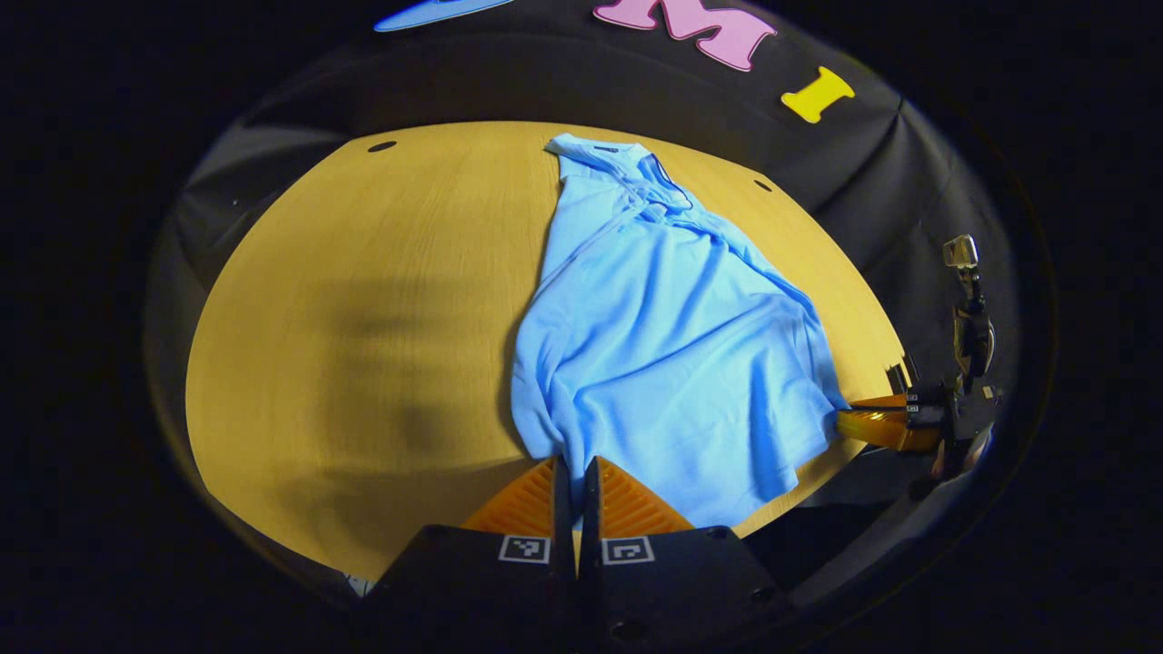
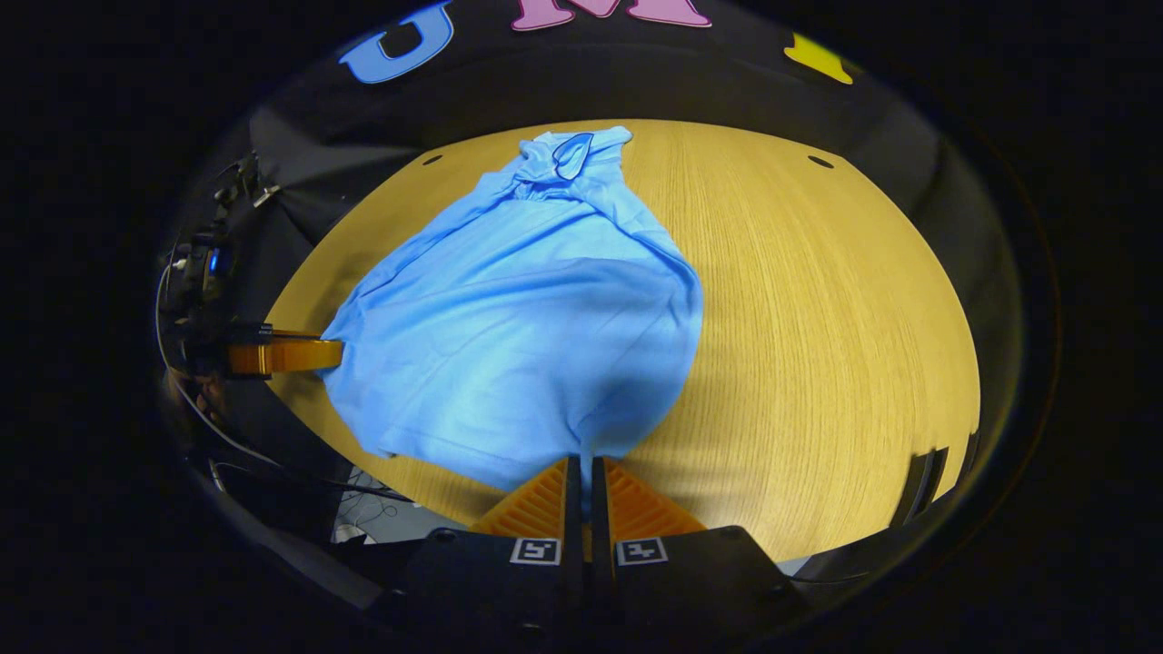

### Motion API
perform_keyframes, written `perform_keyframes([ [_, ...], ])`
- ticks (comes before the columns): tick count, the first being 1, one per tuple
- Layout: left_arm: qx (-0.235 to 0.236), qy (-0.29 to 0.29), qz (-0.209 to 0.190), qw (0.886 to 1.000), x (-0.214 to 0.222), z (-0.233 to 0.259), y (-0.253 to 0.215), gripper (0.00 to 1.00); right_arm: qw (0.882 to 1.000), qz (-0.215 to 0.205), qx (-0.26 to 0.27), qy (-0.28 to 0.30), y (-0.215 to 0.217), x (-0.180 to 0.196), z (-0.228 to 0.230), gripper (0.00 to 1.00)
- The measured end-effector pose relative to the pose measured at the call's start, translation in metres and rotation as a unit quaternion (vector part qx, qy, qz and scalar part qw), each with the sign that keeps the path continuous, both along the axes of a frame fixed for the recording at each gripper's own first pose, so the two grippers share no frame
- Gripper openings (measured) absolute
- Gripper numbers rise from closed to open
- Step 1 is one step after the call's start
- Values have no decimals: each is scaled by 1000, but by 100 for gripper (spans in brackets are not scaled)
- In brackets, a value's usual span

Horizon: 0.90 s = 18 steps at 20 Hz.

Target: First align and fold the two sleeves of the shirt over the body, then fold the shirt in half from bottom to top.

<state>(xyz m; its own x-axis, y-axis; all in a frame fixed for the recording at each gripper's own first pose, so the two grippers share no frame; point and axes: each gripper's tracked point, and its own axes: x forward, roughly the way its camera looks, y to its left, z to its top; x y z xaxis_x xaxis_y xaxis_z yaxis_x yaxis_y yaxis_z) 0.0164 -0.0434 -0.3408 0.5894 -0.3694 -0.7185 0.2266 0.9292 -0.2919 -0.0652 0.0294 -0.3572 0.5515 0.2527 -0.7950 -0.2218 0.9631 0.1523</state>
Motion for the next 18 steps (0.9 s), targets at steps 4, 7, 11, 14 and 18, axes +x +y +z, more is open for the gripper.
perform_keyframes([
  [4,-18,-16,17,1000,5,22,2,6,1000,-7,18,-18,-1,10,21,7],
  [7,-46,-28,28,998,16,51,-2,6,998,-16,38,-40,1,28,44,7],
  [11,-85,-53,32,994,44,99,-14,6,994,-29,68,-78,3,65,82,7],
  [14,-113,-67,26,991,68,132,-30,6,991,-40,81,-100,0,94,103,7],
  [18,-129,-75,31,988,101,153,-41,6,988,-52,94,-113,-6,129,116,7],
])
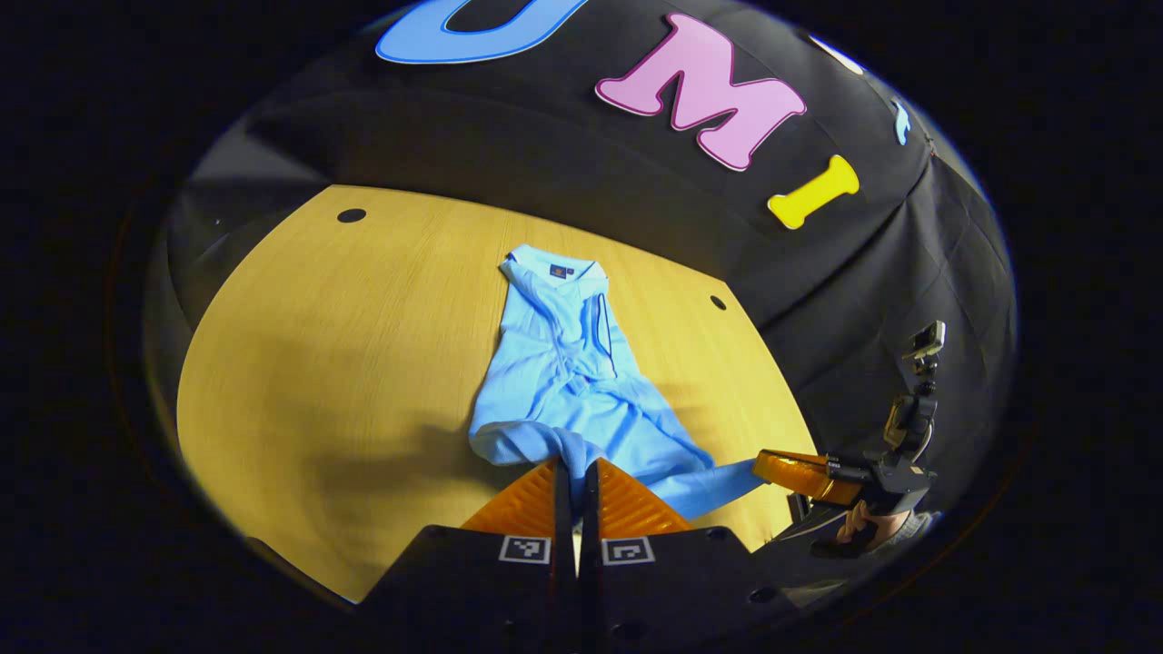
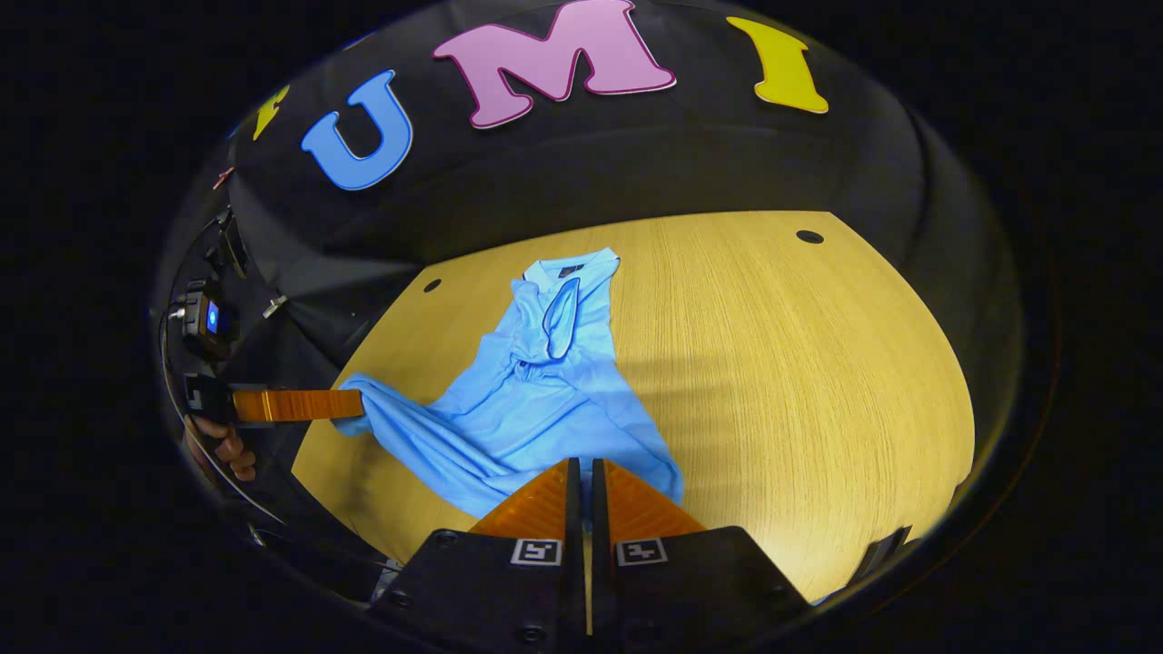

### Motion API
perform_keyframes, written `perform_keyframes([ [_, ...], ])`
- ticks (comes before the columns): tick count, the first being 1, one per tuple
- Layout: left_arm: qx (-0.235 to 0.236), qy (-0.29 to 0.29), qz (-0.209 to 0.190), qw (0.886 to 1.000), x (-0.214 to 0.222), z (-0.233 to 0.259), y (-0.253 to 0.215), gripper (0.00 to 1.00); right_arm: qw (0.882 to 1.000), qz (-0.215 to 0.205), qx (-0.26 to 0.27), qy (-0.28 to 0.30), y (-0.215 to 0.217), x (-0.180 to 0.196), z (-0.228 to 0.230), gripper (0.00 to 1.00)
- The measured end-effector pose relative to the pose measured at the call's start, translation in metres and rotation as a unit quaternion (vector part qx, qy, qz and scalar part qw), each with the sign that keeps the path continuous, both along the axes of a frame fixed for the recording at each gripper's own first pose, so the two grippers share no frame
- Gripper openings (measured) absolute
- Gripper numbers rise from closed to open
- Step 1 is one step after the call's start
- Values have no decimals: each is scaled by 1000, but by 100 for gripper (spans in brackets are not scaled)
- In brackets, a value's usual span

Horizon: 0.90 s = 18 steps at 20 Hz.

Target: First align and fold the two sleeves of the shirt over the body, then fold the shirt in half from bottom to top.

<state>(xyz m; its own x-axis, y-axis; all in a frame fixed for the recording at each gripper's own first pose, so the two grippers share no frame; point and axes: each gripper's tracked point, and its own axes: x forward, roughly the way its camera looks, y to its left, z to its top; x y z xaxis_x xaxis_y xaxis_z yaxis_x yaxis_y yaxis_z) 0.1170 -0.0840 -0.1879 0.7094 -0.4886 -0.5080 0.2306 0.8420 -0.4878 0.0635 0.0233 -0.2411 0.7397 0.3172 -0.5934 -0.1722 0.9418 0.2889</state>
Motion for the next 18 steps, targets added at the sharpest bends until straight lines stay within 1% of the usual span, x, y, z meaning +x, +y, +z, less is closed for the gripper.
perform_keyframes([
  [4,-25,-24,28,999,53,33,-2,6,999,-11,6,-34,-8,58,28,7],
  [8,-19,-47,44,998,102,54,-2,6,998,-12,2,-65,-10,125,51,7],
  [14,-23,-53,83,995,185,53,3,6,996,-21,3,-88,-14,222,64,7],
  [16,-27,-50,98,994,212,49,7,6,996,-24,4,-90,-15,253,61,6],
  [18,-21,-38,108,993,240,34,8,6,996,-24,2,-81,-14,281,47,5],
])
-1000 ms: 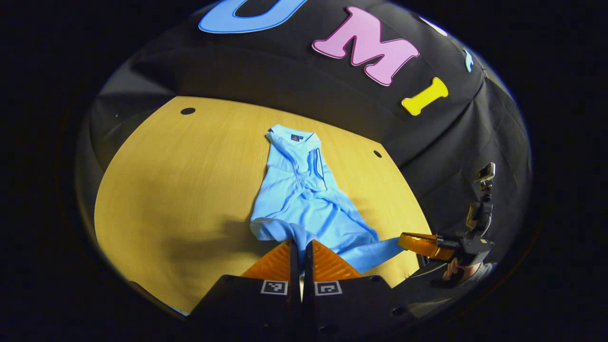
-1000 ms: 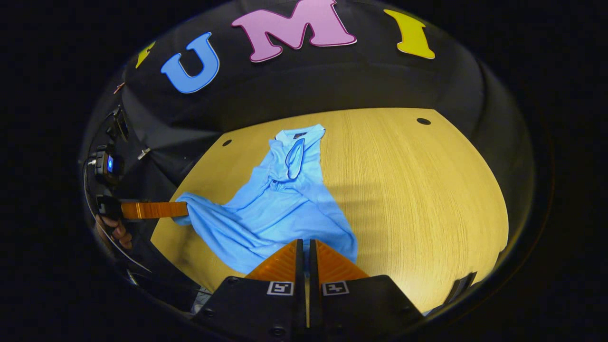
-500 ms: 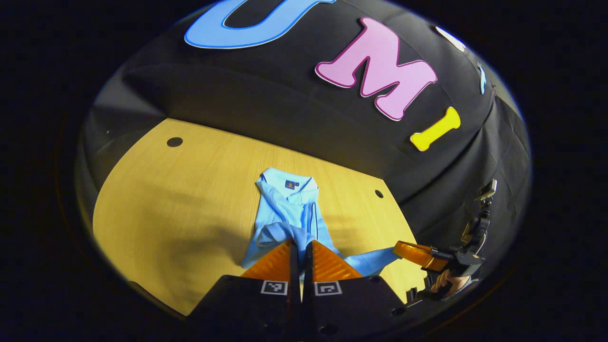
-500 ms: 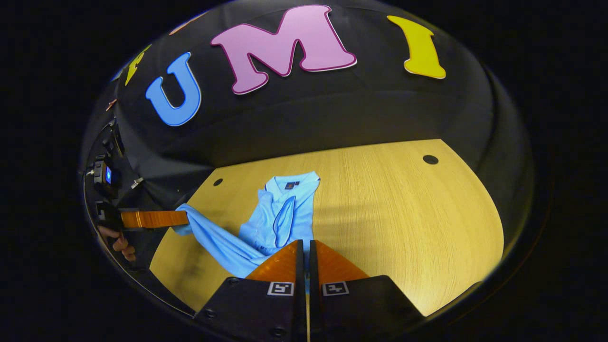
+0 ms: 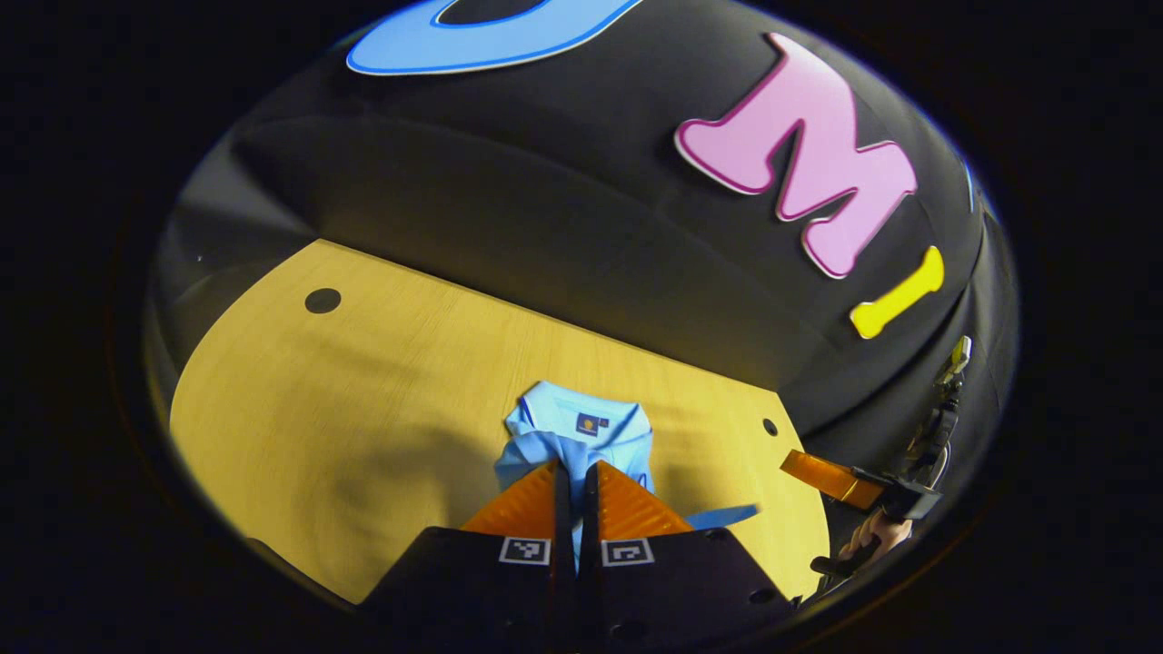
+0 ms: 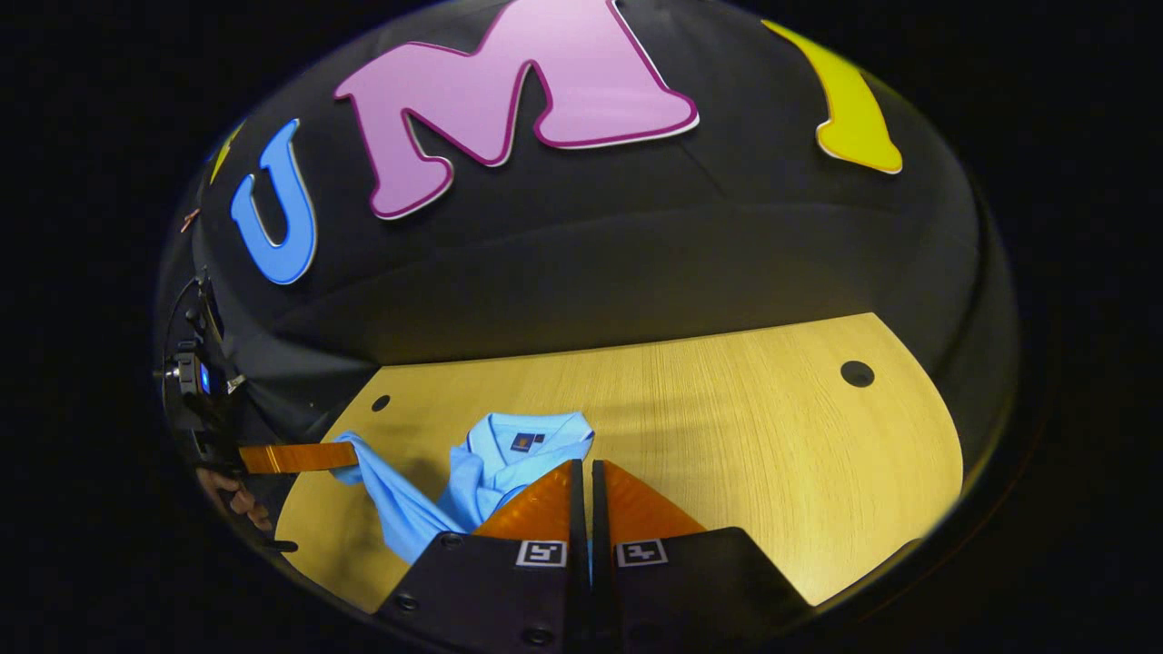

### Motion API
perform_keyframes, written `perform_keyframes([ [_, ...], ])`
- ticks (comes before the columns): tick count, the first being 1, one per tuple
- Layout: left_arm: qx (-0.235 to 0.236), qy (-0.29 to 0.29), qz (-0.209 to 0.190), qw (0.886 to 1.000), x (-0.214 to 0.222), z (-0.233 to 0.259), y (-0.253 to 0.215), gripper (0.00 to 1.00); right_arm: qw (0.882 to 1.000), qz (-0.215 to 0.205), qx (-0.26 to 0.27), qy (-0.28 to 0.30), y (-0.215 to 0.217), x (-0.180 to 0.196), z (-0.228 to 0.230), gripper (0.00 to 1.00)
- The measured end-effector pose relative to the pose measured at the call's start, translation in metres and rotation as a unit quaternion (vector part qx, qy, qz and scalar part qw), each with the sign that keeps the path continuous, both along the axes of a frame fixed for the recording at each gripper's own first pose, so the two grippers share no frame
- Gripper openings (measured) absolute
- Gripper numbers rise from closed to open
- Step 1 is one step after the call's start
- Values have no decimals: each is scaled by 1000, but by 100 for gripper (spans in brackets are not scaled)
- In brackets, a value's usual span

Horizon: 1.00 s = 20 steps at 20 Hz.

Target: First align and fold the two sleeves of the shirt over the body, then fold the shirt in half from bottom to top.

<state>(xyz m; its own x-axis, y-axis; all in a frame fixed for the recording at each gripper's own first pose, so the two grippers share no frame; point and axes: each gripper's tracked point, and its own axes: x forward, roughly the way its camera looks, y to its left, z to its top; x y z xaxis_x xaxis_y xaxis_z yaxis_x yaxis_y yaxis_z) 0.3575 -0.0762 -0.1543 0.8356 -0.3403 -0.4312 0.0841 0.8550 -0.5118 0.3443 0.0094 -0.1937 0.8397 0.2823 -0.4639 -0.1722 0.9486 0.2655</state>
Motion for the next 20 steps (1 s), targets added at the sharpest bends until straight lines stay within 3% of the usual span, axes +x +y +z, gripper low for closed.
perform_keyframes([
  [8,10,114,35,993,66,-103,-5,6,996,-5,-12,92,3,50,-108,5],
  [15,40,132,41,990,65,-114,-8,7,990,4,3,139,10,38,-123,5],
  [16,41,131,42,990,63,-110,-6,11,990,14,9,137,12,33,-119,8],
  [17,40,126,42,990,63,-109,-8,14,991,17,-1,134,7,28,-119,19],
  [19,56,115,51,991,59,-101,1,61,991,18,-22,128,-3,17,-117,37],
  [20,68,109,54,990,56,-98,5,84,992,17,-24,124,-7,11,-113,53],
])
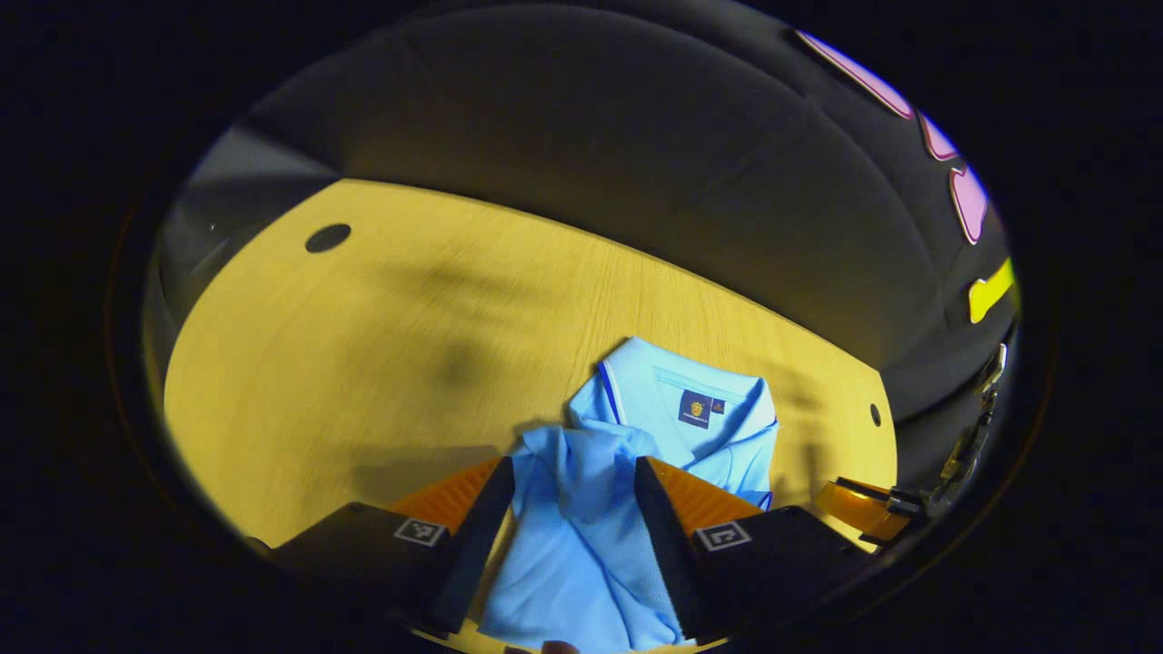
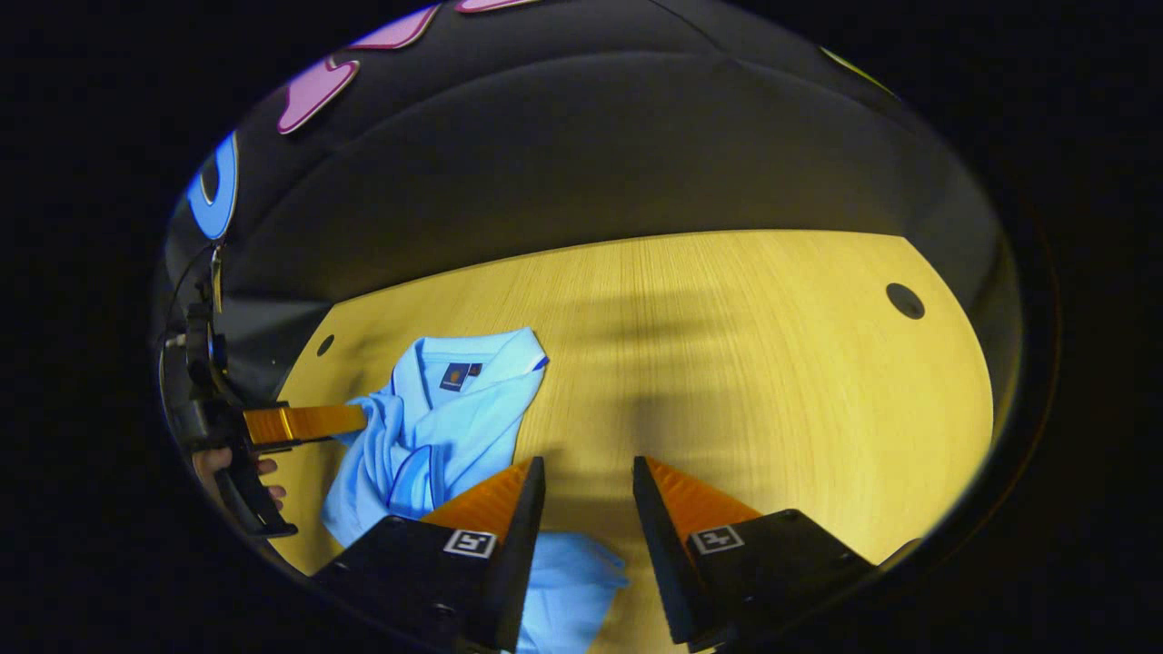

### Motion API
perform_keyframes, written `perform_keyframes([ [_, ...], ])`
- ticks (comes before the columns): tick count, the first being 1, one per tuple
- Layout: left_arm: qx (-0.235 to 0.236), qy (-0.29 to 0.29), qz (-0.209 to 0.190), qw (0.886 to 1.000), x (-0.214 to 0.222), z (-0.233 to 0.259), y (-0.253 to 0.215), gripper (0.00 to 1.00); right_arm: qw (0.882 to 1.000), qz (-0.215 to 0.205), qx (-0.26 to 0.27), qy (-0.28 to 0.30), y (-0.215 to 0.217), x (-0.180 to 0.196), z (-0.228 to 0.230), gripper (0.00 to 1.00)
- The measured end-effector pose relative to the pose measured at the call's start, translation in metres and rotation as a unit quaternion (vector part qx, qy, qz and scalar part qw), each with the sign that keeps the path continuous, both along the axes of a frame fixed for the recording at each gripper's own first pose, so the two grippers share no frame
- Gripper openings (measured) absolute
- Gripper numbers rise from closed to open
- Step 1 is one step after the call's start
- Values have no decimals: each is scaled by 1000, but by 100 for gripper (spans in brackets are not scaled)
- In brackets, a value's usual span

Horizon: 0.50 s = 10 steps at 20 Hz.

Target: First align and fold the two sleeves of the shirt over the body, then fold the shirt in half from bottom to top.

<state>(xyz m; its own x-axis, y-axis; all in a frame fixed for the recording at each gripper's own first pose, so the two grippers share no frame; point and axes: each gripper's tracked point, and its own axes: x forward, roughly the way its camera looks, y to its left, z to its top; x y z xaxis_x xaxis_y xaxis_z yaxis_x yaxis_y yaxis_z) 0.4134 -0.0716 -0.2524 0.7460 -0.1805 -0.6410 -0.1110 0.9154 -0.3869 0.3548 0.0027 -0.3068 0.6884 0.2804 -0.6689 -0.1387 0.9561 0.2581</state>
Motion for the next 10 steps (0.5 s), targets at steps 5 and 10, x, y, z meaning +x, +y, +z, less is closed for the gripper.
perform_keyframes([
  [5,22,-32,-10,999,-35,24,6,91,1000,-18,-3,7,-18,-46,-2,66],
  [10,22,-61,-23,998,-100,36,6,91,999,-10,-24,29,-20,-50,-9,67],
])
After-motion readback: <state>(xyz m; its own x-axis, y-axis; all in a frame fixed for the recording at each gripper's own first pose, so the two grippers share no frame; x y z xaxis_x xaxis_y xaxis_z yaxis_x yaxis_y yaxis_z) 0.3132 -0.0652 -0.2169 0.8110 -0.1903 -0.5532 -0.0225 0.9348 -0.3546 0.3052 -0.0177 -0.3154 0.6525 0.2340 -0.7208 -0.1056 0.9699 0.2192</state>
